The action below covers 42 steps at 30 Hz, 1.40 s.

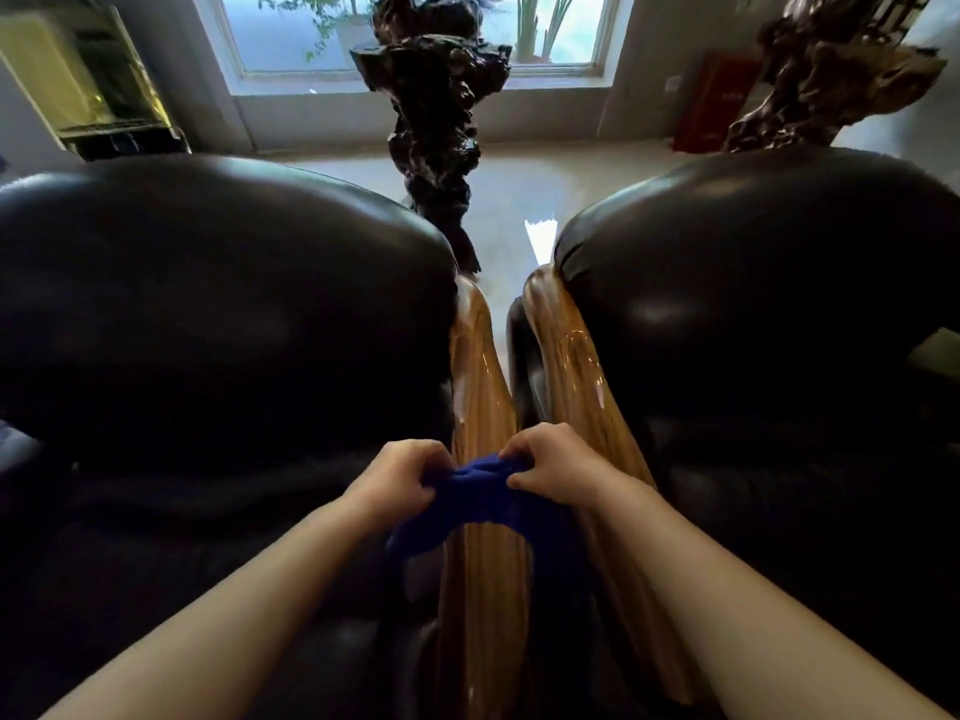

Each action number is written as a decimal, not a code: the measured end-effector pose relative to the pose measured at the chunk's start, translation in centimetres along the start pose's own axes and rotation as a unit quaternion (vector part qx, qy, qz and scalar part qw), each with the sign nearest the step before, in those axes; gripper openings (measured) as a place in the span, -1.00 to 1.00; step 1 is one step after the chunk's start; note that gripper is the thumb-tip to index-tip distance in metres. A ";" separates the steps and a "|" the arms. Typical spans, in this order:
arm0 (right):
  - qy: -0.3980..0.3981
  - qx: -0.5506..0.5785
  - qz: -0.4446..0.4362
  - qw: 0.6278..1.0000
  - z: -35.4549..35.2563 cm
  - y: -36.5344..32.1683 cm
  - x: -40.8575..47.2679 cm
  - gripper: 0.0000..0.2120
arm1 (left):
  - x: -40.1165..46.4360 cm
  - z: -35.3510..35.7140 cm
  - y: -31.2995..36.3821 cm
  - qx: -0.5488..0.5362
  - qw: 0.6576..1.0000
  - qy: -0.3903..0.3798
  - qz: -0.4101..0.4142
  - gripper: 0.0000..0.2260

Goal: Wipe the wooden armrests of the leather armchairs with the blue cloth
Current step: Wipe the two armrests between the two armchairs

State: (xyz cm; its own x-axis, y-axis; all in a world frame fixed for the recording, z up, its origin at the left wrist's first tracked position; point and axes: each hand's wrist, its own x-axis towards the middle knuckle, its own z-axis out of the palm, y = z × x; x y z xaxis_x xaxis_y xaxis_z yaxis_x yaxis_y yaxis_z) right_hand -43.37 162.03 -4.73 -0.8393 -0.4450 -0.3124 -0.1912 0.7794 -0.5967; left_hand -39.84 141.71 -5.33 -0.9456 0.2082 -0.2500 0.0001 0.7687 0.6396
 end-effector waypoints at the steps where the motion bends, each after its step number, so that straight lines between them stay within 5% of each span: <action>1: -0.006 -0.012 -0.011 1.000 -0.1 1.1 1.3 -0.73 | 1.2 0.7 -0.3 -0.001 1.000 0.008 -0.006 -0.74; 7: -0.030 -0.102 -0.049 0.993 3.5 7.5 6.9 -0.71 | 5.9 6.6 -4.3 -0.004 1.000 0.016 -0.019 -0.78; 10: -0.002 -0.053 -0.014 0.999 6.5 10.4 7.7 -0.72 | 7.0 9.1 -6.2 -0.054 0.997 0.020 -0.060 -0.77; 14: 0.120 0.030 0.023 0.992 10.5 12.4 7.2 -0.74 | 7.2 11.8 -7.5 -0.108 0.988 0.083 -0.071 -0.74; 18: 0.271 -0.028 0.036 0.961 14.4 12.7 6.2 -0.62 | 6.3 15.4 -8.6 -0.075 0.981 0.175 -0.029 -0.77; 25: 0.174 -0.090 0.046 0.980 18.8 13.4 8.6 -0.44 | 7.6 21.7 -10.1 0.081 0.985 0.132 -0.077 -0.51; 30: 0.236 -0.110 0.088 0.962 19.0 12.7 12.0 -0.40 | 10.7 21.0 -10.6 0.151 0.968 0.183 -0.079 -0.47; 36: 0.237 -0.144 0.058 0.959 14.5 12.5 19.7 -0.41 | 18.9 15.7 -12.6 0.165 0.965 0.199 -0.047 -0.44; 39: 0.227 -0.088 0.053 0.968 13.0 12.6 20.3 -0.40 | 19.6 14.5 -12.7 0.109 0.968 0.213 -0.075 -0.42; 42: 0.184 -0.080 0.037 0.979 13.5 13.0 18.3 -0.43 | 17.8 15.9 -12.2 0.029 0.988 0.152 -0.015 -0.45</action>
State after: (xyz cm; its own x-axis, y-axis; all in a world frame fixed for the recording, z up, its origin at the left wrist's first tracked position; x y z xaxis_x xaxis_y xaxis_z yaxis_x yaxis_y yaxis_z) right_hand -54.34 158.05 -28.21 -0.9747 -0.2185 -0.0463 -0.1749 0.8757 -0.4501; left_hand -51.54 145.63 -29.14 -0.9995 0.0008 -0.0327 -0.0187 0.8067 0.5906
